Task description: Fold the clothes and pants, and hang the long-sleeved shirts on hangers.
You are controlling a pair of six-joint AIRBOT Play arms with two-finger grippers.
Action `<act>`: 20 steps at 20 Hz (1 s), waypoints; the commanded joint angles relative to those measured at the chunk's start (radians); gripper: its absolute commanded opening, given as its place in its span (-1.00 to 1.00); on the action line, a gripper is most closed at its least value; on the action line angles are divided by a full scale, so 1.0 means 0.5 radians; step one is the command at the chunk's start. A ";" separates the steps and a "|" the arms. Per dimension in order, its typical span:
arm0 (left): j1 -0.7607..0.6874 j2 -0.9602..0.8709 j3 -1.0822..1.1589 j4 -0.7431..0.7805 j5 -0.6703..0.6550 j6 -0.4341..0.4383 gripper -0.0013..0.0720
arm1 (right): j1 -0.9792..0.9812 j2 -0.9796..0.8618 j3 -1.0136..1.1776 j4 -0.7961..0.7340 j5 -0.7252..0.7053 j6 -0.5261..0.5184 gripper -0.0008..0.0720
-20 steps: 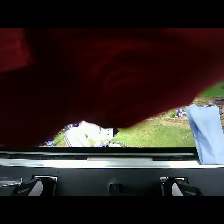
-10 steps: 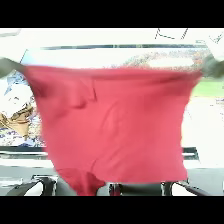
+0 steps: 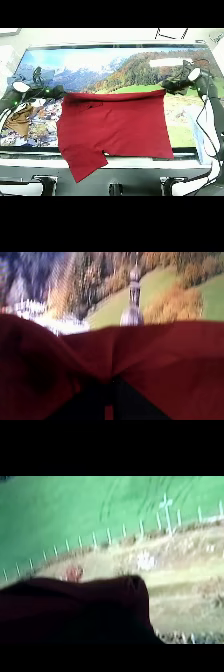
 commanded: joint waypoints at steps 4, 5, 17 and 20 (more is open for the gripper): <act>-0.112 -0.266 0.200 -0.061 0.546 0.086 -0.89 | -0.048 -0.115 -0.010 -0.068 -0.540 0.337 -0.87; -0.143 -0.309 0.200 -0.062 0.571 0.066 -0.90 | -0.047 -0.152 -0.010 -0.063 -0.494 0.336 -0.87; 0.065 -0.163 0.353 0.282 -0.965 -0.157 -0.90 | -0.050 -0.066 0.340 -0.298 1.077 -0.053 -0.87; -0.001 -0.167 0.244 0.510 -1.176 -0.159 -0.90 | -0.047 -0.082 0.172 -0.278 1.181 0.002 -0.87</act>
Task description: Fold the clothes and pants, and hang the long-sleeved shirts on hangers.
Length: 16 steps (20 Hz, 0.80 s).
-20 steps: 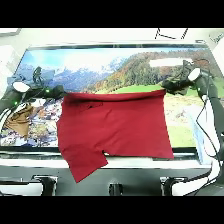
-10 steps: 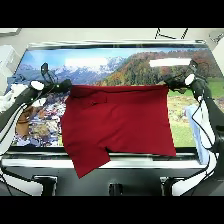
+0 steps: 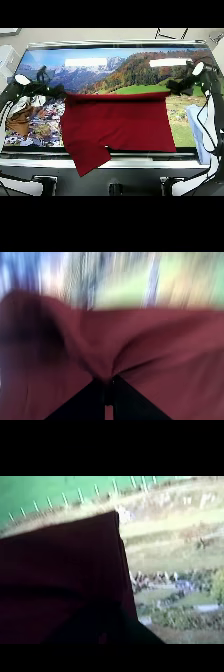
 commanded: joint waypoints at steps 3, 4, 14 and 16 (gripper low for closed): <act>-0.048 0.014 -0.222 0.231 -0.423 -0.021 -0.90 | 0.002 -0.005 -0.272 -0.045 0.443 -0.077 -0.87; -0.048 0.014 -0.253 0.243 -0.418 -0.021 -0.90 | 0.003 -0.006 -0.301 -0.060 0.433 -0.105 -0.87; -0.045 -0.015 -0.317 0.382 -0.349 -0.031 -0.90 | 0.001 -0.006 -0.346 -0.038 0.323 -0.111 -0.87; -0.047 -0.016 -0.315 0.349 -0.325 -0.029 -0.89 | 0.001 -0.006 -0.369 -0.027 0.358 -0.112 -0.87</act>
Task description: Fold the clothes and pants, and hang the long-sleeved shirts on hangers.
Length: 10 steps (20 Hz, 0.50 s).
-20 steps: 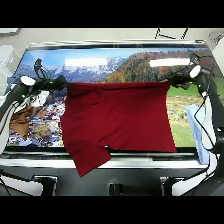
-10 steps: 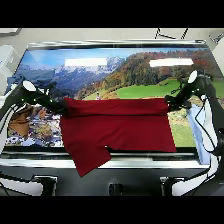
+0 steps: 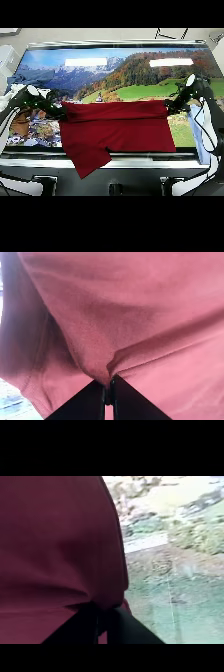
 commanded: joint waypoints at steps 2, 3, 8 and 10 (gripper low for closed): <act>0.014 0.002 0.026 -0.014 -0.002 0.005 -0.27 | -0.003 0.026 -0.018 0.051 0.079 -0.022 -0.06; 0.036 0.017 0.060 -0.015 -0.076 0.005 0.54 | -0.003 0.053 0.008 0.040 0.124 -0.069 0.31; 0.223 0.299 -0.010 0.015 -0.327 0.008 0.73 | -0.314 0.258 0.019 0.046 0.454 -0.056 0.60; 0.250 0.496 -0.346 0.014 -0.247 0.023 0.60 | -0.451 0.397 -0.173 0.047 0.434 -0.034 0.60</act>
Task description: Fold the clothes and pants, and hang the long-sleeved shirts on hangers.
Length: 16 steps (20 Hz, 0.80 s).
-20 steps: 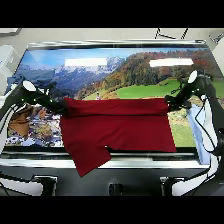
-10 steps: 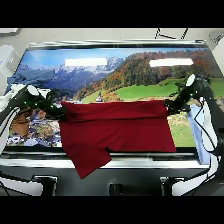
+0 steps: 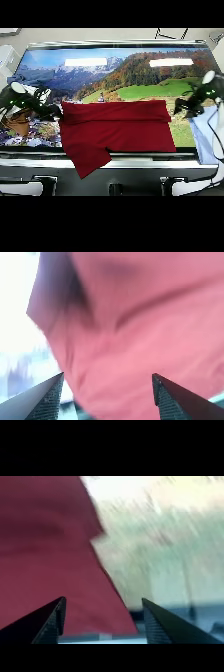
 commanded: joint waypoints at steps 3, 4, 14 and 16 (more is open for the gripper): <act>0.059 0.534 -0.988 -0.082 0.196 0.070 0.61 | -0.246 0.383 -0.556 -0.004 -0.084 0.017 0.60; 0.060 0.632 -1.188 -0.138 0.236 0.133 0.61 | -0.245 0.432 -0.650 -0.008 -0.121 -0.008 0.60; -0.192 0.822 -1.671 -0.435 0.617 0.140 0.39 | -0.245 0.479 -0.777 0.047 -0.131 -0.025 0.58; -0.262 0.822 -1.671 -0.434 0.716 0.055 0.21 | -0.245 0.479 -0.777 0.045 -0.137 -0.036 0.58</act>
